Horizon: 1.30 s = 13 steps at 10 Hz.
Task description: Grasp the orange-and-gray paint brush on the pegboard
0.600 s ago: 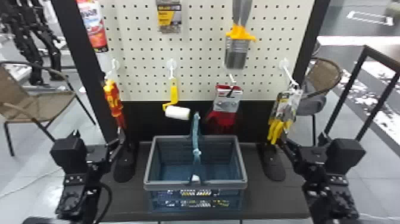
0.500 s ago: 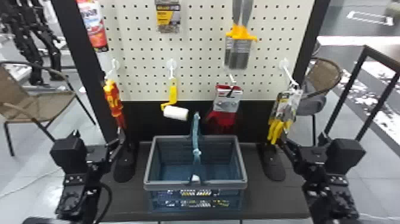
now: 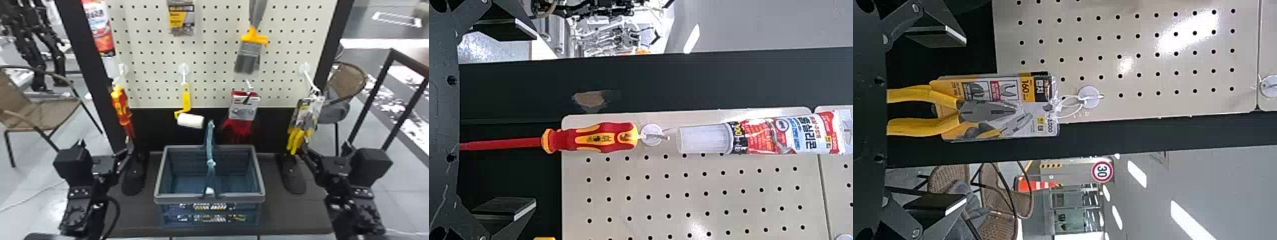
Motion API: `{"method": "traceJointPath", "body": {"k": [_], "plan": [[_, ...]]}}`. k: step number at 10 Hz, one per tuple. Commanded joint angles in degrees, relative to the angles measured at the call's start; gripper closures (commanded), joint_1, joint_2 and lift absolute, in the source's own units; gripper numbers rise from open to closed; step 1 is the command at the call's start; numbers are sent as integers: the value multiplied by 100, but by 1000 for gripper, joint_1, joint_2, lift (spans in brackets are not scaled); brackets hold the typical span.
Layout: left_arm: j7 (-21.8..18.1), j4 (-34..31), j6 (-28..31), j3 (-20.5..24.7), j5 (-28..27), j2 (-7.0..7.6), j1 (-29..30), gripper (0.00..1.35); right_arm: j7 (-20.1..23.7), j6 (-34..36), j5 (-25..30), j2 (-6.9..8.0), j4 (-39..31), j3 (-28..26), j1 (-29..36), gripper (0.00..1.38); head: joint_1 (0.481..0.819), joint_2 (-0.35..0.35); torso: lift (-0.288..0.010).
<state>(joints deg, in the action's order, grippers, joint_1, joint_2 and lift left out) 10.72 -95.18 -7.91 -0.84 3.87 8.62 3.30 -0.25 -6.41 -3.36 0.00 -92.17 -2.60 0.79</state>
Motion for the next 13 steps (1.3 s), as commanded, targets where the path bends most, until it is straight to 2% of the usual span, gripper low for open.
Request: {"method": "traceJointPath", "body": {"k": [1, 4, 7, 10, 13], "plan": [[0, 0, -9, -4, 0, 0, 4, 128, -1, 8, 2, 5, -20, 5, 0, 185, 549, 0, -100], [0, 0, 9, -4, 0, 0, 4, 128, -1, 421, 11, 5, -407, 5, 18, 185, 549, 0, -100], [0, 0, 18, -13, -35, -9, 4, 128, -1, 1880, 134, 5, -1602, 154, -44, 185, 549, 0, -100], [0, 0, 62, -22, -44, -9, -14, 128, 7, 2935, 64, 0, -2393, 251, -264, 183, 549, 0, -100], [-9, 0, 123, -22, -70, 0, -32, 128, 7, 3181, -24, -202, -2586, 356, -685, 173, 549, 0, -100]]}}
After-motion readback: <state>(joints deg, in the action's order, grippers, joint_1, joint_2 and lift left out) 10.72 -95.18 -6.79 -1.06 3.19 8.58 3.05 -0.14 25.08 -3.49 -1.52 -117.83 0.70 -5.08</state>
